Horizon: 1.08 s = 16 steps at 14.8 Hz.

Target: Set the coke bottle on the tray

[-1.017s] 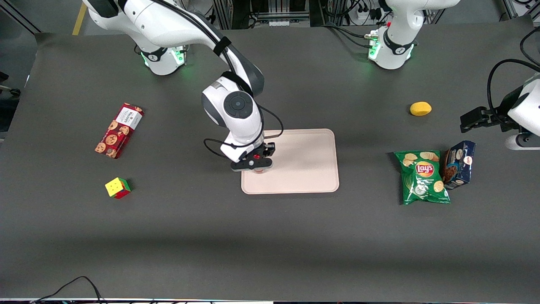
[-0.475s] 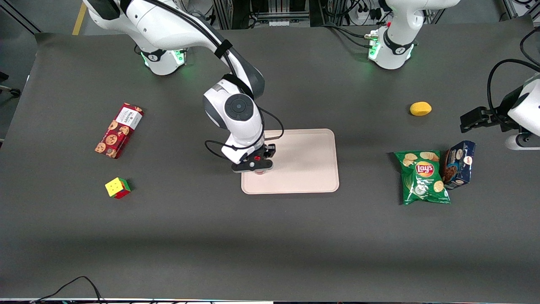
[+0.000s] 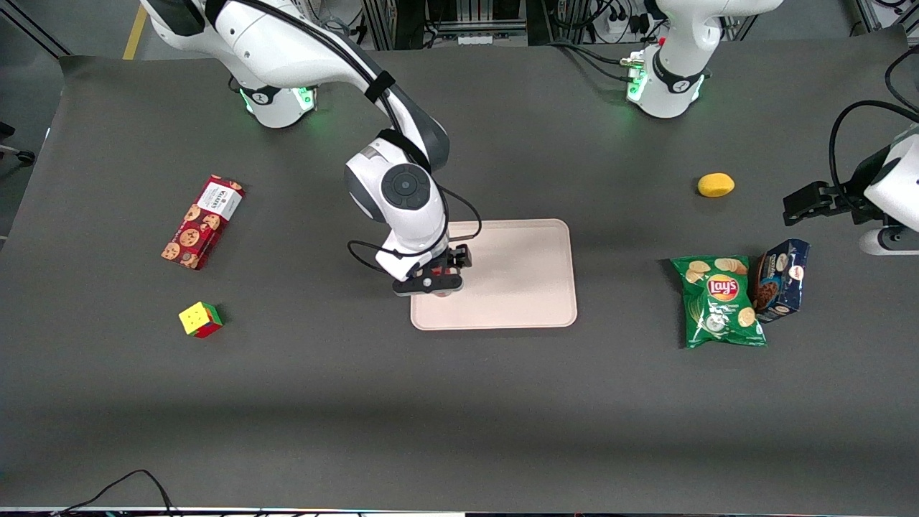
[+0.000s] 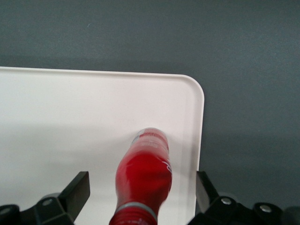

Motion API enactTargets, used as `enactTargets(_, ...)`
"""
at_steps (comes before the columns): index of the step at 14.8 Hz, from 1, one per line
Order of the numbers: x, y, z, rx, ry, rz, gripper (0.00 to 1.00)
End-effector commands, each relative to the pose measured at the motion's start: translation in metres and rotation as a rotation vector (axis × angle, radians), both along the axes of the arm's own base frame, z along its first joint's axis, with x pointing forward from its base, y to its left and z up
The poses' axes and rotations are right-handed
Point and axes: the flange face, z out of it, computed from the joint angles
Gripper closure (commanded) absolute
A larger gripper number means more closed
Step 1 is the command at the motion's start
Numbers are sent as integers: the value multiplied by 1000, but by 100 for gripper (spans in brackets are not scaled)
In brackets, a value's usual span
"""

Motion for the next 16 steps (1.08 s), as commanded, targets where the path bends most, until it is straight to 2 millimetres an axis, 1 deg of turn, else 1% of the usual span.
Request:
enactTargets(1, 6, 3, -1, 8, -9, 3, 0)
enactTargets(2, 5, 4, 3, 11, -12, 4, 0)
enactTargets(3, 6, 6, 21, 22, -29, 9, 0)
enactTargets(4, 4, 3, 47, 24, -37, 14, 0)
enactTargets(5, 3, -5, 70, -2, -25, 22, 0)
enactTargets(6, 7, -15, 95, -18, -16, 47, 0)
enactTargets(7, 7, -28, 122, -36, 3, 87, 0)
enactTargets(8, 4, -44, 149, -44, 22, 82, 0)
enactTargets(9, -3, -55, 178, -46, 17, 65, 0)
enactTargets(11, -16, -86, 222, -41, -2, 38, 0)
enactTargets(12, -18, -100, 234, -37, -11, 22, 0)
enactTargets(13, -18, -121, 241, -39, -14, 7, 0)
enactTargets(14, -21, -146, 245, -41, -17, -23, 0)
enactTargets(16, -35, -179, 253, -40, -15, -60, 0)
